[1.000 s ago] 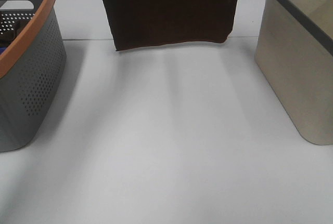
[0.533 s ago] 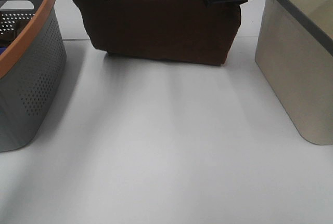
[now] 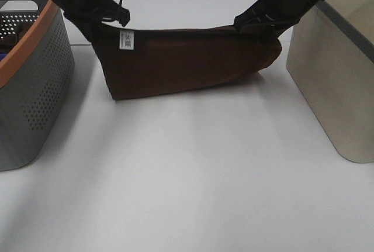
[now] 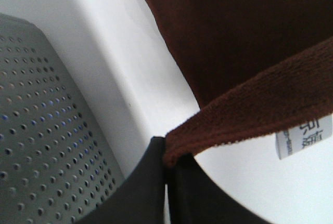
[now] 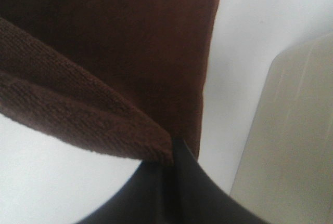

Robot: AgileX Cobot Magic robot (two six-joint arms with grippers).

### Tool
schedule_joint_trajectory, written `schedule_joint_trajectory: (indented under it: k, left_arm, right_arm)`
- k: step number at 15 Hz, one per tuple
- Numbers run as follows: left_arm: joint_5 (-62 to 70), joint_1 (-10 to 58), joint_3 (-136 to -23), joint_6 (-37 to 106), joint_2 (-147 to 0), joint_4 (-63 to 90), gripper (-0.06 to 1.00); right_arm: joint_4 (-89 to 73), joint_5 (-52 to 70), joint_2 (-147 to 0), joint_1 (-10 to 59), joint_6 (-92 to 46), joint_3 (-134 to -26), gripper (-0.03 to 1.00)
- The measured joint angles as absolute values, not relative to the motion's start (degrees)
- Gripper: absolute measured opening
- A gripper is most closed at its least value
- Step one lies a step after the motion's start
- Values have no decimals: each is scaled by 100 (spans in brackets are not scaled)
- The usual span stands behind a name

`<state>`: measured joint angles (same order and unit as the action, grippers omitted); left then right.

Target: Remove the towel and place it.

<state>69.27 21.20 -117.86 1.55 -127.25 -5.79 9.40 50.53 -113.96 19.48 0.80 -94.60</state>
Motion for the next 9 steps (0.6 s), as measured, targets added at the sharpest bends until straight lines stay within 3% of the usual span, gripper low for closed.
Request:
schedule_joint_trajectory:
  k: [3,9]
  left_arm:
    - [6944,2137,-11127,138,-12725,-361,0]
    - [6961,2504,-10399,138,-12725,-372,0]
  right_arm:
    - [619,5764,-11396,1948,-29,-9299,0]
    - [286,5821,-11396,1948,-103,-8251,0]
